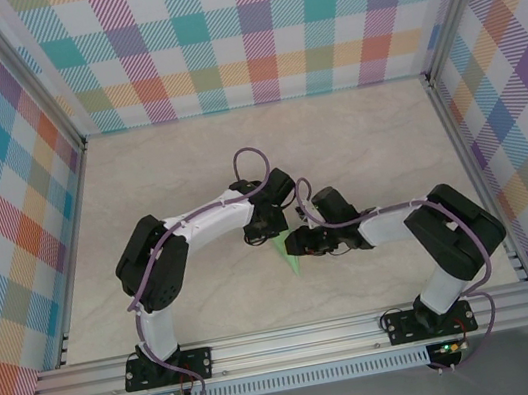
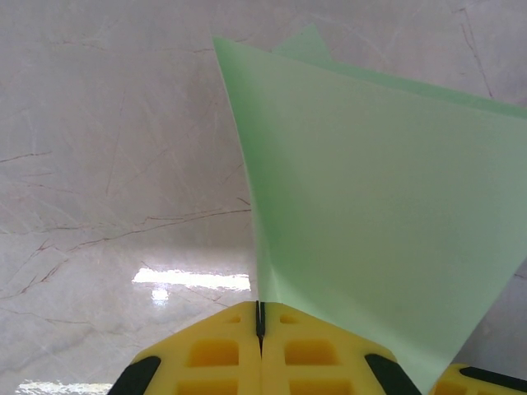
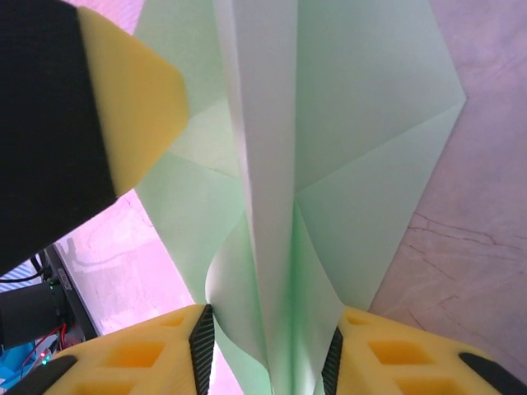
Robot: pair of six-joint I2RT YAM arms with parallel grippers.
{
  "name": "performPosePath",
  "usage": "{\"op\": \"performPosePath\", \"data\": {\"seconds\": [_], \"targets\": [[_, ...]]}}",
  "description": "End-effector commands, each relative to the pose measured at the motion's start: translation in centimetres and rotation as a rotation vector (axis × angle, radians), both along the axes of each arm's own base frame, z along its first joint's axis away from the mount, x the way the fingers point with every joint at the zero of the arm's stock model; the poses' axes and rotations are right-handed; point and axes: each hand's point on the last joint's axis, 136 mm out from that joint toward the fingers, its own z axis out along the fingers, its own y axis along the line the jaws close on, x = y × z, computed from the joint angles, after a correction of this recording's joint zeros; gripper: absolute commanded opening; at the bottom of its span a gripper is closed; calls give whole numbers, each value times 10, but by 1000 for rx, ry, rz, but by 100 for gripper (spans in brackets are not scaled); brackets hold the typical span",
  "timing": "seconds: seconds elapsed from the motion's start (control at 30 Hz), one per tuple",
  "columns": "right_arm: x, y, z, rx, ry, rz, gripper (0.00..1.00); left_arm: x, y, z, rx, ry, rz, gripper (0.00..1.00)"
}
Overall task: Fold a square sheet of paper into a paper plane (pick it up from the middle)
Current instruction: Move a paper plane to the center of the table.
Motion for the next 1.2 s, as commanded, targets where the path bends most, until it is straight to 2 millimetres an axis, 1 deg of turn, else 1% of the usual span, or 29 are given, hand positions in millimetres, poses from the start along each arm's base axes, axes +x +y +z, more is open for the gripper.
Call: {"op": "performPosePath", "data": {"seconds": [0.0,0.03,0.17,0.3,0.33,0.43,0.53,0.67,0.87,1.03,1.17], "targets": [[-4,9,12,38,-79,64,44,-1,-2,10,-20,-24,-4,5],[-5,10,12,39,-84,71,46,-1,-2,10,-21,-25,-4,5],[-8,10,7,18,-92,83,47,0,-2,11,-23,-26,-1,5],[-11,9,4,9,-105,83,50,-1,-2,10,-23,-24,-1,5],[-11,9,3,0,-107,79,50,-1,-3,10,-24,-24,0,5],[-9,6,0,-18,-117,67,41,-1,-2,10,-21,-22,-1,5],[-5,5,-1,-35,-129,46,35,-1,-1,10,-18,-21,-1,5],[0,5,-1,-45,-141,29,29,-2,-1,10,-20,-20,-2,5],[2,6,-3,-47,-138,28,25,-3,-2,9,-28,-20,-1,5],[4,12,-1,-34,-137,36,21,-3,-3,10,-38,-21,1,5],[5,14,-5,-45,-130,44,18,-3,-4,11,-43,-24,1,6]]}}
